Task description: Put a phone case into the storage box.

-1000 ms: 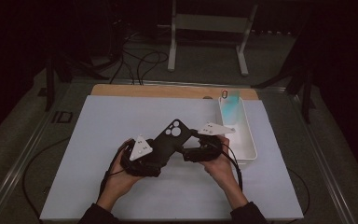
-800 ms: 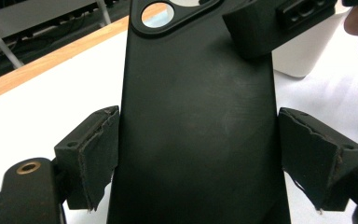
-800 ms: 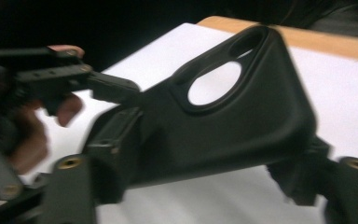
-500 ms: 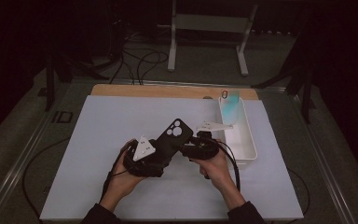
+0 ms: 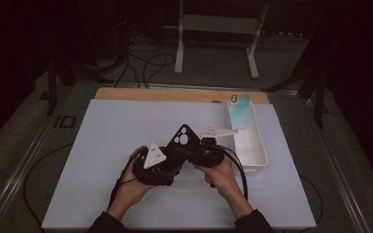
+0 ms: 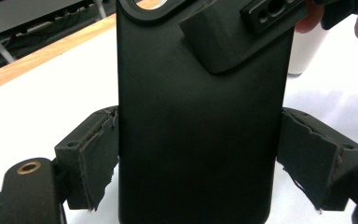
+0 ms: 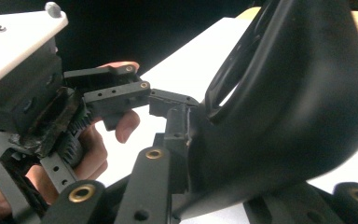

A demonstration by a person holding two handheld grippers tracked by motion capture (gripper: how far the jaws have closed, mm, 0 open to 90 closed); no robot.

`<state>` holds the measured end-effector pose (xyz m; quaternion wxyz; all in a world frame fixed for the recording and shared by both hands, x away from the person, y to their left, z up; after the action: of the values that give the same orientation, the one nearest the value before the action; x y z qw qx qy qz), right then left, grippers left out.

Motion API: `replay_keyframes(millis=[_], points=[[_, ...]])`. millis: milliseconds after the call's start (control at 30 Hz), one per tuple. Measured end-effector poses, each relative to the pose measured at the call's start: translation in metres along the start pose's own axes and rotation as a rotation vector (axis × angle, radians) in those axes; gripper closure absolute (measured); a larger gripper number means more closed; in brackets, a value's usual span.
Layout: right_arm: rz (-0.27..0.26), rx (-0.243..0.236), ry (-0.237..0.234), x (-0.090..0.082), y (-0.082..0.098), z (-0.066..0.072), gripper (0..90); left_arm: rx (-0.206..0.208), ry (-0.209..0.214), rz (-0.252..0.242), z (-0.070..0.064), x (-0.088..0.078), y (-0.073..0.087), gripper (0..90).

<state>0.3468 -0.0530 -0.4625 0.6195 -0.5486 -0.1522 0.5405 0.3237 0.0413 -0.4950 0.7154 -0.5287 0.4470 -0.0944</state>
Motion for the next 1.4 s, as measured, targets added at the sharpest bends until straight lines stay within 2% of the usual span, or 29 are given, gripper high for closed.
replay_keyframes(millis=[333,400,533,700,933,1100,1200,1400], points=[[0.011,0.001,-0.011,0.004,0.002,0.004,84.0,0.007,-0.016,0.019,0.0,0.003,0.003,15.5],[0.01,-0.008,-0.008,0.005,0.002,0.007,85.2,0.018,-0.032,0.014,0.0,0.004,0.003,14.3],[0.017,-0.039,0.0,0.007,0.004,0.011,85.8,0.008,-0.018,0.026,0.002,0.005,0.006,13.6],[0.02,-0.042,-0.001,0.008,0.004,0.011,86.0,0.002,-0.01,0.025,0.003,0.004,0.006,13.2],[0.016,-0.051,-0.001,0.007,0.003,0.012,86.3,-0.051,0.062,0.01,0.005,-0.002,0.005,12.4],[0.013,-0.056,-0.003,0.004,0.002,0.011,86.2,-0.075,0.085,0.002,0.01,-0.008,0.006,11.4],[0.011,-0.063,-0.009,0.003,0.002,0.012,86.2,-0.083,0.119,0.002,0.012,-0.011,0.008,10.8],[0.014,-0.092,-0.035,-0.001,0.001,0.016,86.2,-0.091,0.161,0.01,0.014,-0.015,0.013,11.1]])
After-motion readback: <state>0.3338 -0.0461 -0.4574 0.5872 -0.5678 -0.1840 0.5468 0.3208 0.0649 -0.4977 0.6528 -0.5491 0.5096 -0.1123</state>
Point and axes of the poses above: each handheld gripper's, and its own axes: x roughly forward along the jaws, y roughly out of its underside, z roughly to its left, the point moved 8 cm from there along x, roughly forward along the jaws, and after that the axes turned 2 degrees about -x, right-handed, at the moved point
